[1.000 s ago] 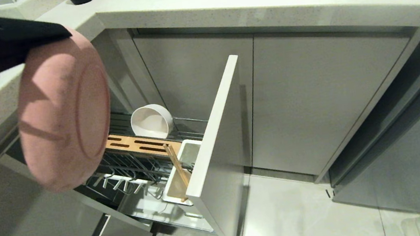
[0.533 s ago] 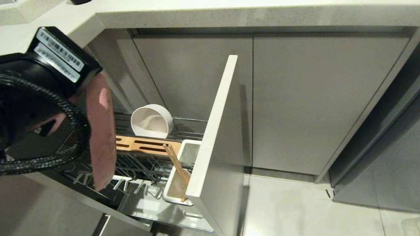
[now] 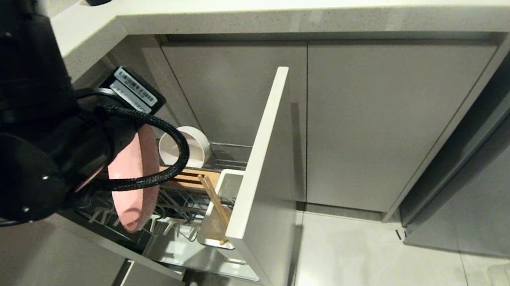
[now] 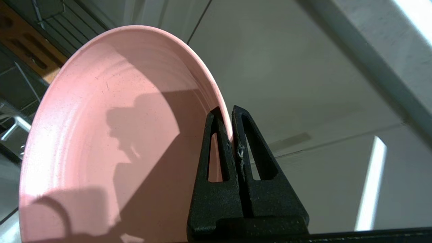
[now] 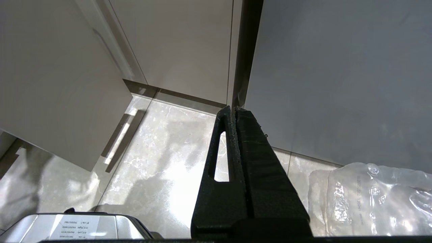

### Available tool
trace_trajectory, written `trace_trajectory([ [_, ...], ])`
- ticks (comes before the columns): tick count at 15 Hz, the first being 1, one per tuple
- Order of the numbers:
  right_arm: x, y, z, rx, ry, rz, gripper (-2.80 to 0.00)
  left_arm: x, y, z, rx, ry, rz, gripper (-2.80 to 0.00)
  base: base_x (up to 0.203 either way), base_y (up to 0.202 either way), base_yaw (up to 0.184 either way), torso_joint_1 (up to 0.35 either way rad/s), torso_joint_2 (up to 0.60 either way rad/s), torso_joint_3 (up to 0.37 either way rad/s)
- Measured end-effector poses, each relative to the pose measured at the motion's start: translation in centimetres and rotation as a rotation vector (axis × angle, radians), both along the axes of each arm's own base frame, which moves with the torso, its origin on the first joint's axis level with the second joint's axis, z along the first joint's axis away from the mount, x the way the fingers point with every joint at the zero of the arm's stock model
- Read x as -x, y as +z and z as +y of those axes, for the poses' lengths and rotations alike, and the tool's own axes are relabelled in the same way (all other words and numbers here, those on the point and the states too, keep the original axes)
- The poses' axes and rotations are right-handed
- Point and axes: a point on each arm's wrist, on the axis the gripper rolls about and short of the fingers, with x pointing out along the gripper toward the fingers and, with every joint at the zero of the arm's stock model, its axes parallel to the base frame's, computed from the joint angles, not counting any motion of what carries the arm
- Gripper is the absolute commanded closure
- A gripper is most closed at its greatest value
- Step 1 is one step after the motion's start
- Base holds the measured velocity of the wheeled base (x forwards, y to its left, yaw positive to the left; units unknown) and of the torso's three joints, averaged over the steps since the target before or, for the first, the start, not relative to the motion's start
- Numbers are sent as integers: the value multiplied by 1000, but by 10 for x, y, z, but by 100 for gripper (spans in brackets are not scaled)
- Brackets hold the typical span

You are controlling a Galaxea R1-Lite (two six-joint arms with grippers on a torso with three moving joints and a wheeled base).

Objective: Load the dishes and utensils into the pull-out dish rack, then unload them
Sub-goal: Pick up the plate and place it in the cupboard

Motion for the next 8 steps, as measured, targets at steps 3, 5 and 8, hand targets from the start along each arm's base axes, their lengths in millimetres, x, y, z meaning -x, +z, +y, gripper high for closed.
trace_trajectory([
  [3,0,0,0,0,0,0,0,-20,-10,-6,-3,34,-1,0,0,0,0,0,0,0],
  [5,0,0,0,0,0,0,0,-31,-16,-9,-7,49,1,0,0,0,0,0,0,0],
  [8,0,0,0,0,0,0,0,-43,-25,-11,-20,74,14,0,0,0,0,0,0,0],
])
